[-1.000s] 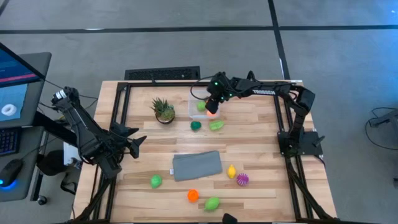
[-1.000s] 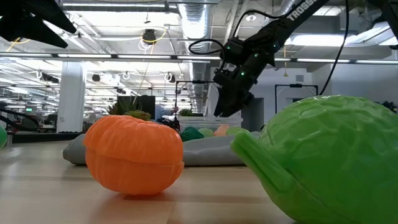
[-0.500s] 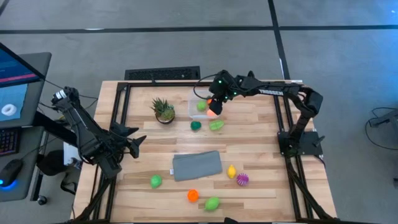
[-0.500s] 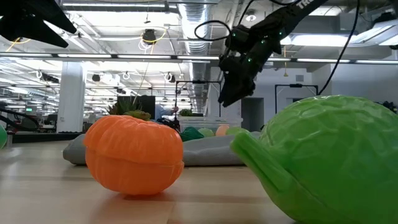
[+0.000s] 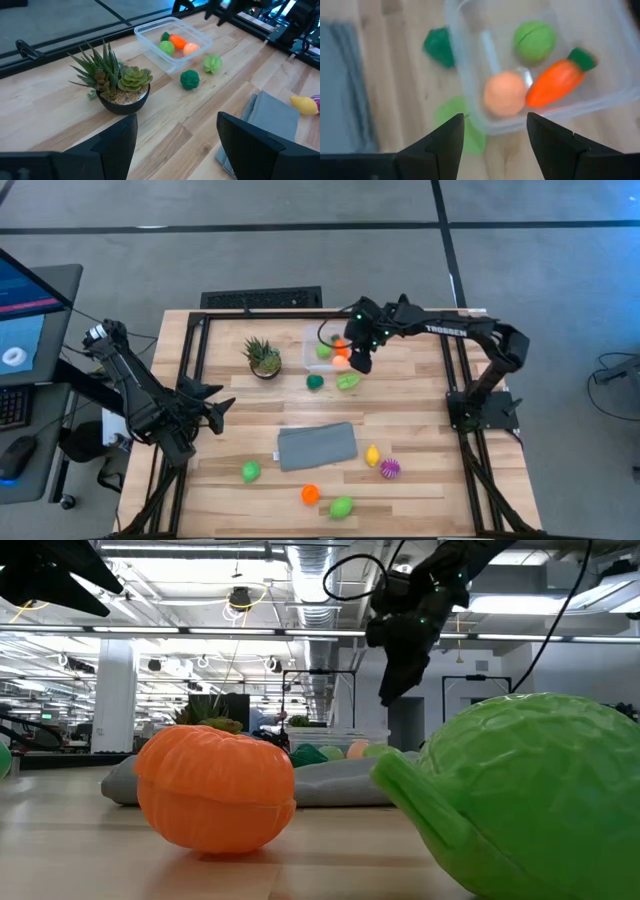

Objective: Pick and placing Produce into tupperware
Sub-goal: Put the starfruit into the bin

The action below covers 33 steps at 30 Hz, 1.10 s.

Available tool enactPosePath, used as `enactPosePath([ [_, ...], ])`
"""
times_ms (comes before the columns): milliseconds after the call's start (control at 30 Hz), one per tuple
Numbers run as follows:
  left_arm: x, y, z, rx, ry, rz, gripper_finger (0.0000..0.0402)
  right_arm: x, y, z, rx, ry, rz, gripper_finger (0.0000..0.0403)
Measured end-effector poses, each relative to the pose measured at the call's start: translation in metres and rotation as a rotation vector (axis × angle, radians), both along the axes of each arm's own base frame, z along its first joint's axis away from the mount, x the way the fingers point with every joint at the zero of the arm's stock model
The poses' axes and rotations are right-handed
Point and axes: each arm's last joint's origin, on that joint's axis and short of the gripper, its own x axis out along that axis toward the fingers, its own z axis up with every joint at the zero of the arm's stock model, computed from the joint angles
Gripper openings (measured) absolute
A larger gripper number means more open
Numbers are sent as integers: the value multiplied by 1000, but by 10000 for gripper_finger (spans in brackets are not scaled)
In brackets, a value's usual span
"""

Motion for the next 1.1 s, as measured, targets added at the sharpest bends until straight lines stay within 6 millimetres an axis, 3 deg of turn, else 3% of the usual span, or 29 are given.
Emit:
enactPosePath([
  [400, 0, 0, 1, 17, -17, -1, 263, -24, 25, 0, 41, 16, 30, 240],
  [633, 0, 0, 1, 19, -19, -1, 263, -38, 39, -18, 54, 1, 11, 240],
  [1100, 0, 0, 1, 2, -25, 7, 263, -37, 57, -54, -33, -102, 0, 239],
])
